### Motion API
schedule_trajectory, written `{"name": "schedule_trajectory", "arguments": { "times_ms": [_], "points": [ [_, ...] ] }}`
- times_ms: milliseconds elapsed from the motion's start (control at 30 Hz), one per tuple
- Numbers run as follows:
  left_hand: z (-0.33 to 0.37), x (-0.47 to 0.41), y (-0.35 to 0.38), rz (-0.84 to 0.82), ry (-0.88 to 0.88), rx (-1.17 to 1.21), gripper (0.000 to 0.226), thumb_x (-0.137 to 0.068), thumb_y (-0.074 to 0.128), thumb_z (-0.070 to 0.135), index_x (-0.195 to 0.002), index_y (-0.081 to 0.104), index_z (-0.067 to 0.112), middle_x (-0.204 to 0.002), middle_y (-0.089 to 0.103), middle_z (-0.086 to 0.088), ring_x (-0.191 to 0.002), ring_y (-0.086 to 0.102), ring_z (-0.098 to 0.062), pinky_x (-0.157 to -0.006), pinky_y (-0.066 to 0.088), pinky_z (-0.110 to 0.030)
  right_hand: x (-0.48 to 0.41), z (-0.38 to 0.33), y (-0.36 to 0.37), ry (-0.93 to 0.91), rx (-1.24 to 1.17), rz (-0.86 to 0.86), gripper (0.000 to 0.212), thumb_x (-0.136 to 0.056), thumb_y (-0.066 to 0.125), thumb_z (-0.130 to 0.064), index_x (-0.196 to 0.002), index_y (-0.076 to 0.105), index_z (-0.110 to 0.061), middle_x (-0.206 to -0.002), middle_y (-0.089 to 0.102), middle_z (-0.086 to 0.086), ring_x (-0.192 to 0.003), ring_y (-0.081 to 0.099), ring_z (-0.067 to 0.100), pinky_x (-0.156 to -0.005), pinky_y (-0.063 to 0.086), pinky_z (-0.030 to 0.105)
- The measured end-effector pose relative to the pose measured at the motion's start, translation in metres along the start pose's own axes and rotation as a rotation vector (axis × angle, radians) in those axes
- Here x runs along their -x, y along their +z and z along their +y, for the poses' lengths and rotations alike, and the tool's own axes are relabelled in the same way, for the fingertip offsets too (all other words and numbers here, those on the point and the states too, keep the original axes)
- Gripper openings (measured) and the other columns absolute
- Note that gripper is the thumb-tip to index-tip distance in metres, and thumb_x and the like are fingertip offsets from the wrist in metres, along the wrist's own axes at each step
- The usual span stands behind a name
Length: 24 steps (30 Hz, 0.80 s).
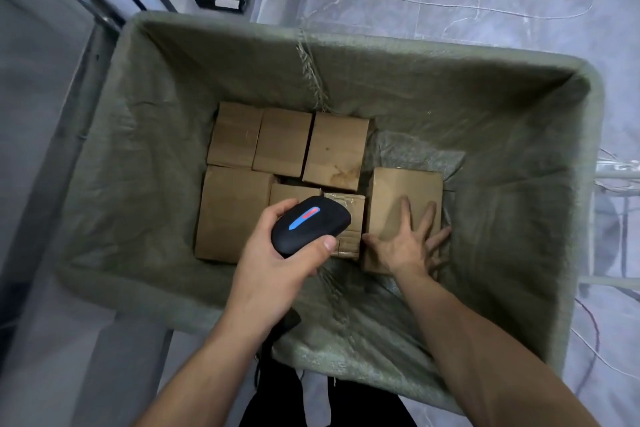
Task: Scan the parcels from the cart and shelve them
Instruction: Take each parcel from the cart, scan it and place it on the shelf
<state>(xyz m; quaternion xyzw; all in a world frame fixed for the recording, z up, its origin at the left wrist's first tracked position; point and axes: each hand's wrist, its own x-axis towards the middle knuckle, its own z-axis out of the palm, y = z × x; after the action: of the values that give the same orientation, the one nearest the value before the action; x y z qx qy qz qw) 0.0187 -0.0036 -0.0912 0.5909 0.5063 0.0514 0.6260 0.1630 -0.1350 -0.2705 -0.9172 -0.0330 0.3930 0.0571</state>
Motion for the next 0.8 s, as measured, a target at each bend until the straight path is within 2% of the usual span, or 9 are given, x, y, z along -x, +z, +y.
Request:
{"name": "schedule_trajectory", "arguments": {
  "times_ms": [100,200,300,400,567,700,800],
  "points": [
    [0.002,0.002,-0.003,0.009,0.01,0.025,0.059,-0.063,0.081,0.032,-0.118,0.06,0.034,-0.098,0.074,0.02,-0.073,0.068,-0.006,-0.065,0.056,-0.023,0.0,-0.004,0.001,0.007,0.006,0.011,0.115,-0.074,0.072,-0.068,-0.151,-0.012,-0.056,-0.157,-0.038,-0.009,-0.148,-0.023,0.044,-0.112,0.016,0.075],
    [0.002,0.005,-0.007,0.012,0.025,0.04,0.059,-0.064,0.081,0.033,-0.119,0.059,0.034,-0.098,0.074,0.022,-0.072,0.069,-0.007,-0.067,0.058,-0.025,0.004,-0.008,-0.003,-0.001,-0.011,0.035,0.111,-0.073,0.075,-0.065,-0.152,-0.003,-0.056,-0.159,-0.031,-0.009,-0.148,-0.012,0.044,-0.111,0.019,0.073],
    [0.002,0.012,-0.012,0.012,0.055,0.041,0.065,-0.058,0.084,0.046,-0.117,0.06,0.04,-0.104,0.074,0.022,-0.084,0.071,-0.01,-0.082,0.06,-0.038,0.014,-0.007,-0.013,-0.034,0.006,0.07,0.105,-0.072,0.073,-0.068,-0.151,0.005,-0.056,-0.16,-0.025,-0.009,-0.147,-0.006,0.045,-0.111,0.021,0.072],
    [0.003,0.024,-0.018,0.017,0.11,0.059,0.062,-0.055,0.082,0.052,-0.113,0.06,0.049,-0.106,0.074,0.017,-0.085,0.07,-0.015,-0.093,0.058,-0.048,0.03,-0.006,-0.025,-0.07,0.002,0.114,0.099,-0.072,0.07,-0.07,-0.15,0.01,-0.055,-0.162,-0.019,-0.009,-0.146,-0.003,0.046,-0.111,0.022,0.071],
    [0.003,0.052,-0.034,0.051,0.174,0.108,0.065,-0.052,0.081,0.055,-0.113,0.059,0.052,-0.103,0.074,0.019,-0.084,0.07,-0.017,-0.093,0.058,-0.046,0.065,-0.006,-0.042,-0.112,-0.025,0.201,0.1,-0.071,0.068,-0.07,-0.152,0.011,-0.055,-0.163,-0.016,-0.01,-0.147,0.002,0.047,-0.111,0.023,0.07],
    [-0.003,0.084,-0.057,0.073,0.223,0.179,0.064,-0.057,0.083,0.046,-0.116,0.058,0.043,-0.103,0.072,0.023,-0.087,0.07,-0.015,-0.091,0.059,-0.044,0.105,-0.008,-0.05,-0.167,-0.054,0.318,0.099,-0.07,0.07,-0.067,-0.151,0.015,-0.054,-0.163,-0.01,-0.011,-0.143,0.011,0.044,-0.108,0.031,0.064],
    [-0.008,0.11,-0.08,0.095,0.267,0.219,0.065,-0.056,0.083,0.048,-0.116,0.058,0.044,-0.1,0.074,0.015,-0.082,0.068,-0.014,-0.081,0.058,-0.036,0.138,-0.012,-0.056,-0.242,-0.087,0.383,0.097,-0.069,0.069,-0.067,-0.15,0.016,-0.055,-0.163,-0.007,-0.012,-0.141,0.015,0.043,-0.106,0.034,0.061]
  ]
}}
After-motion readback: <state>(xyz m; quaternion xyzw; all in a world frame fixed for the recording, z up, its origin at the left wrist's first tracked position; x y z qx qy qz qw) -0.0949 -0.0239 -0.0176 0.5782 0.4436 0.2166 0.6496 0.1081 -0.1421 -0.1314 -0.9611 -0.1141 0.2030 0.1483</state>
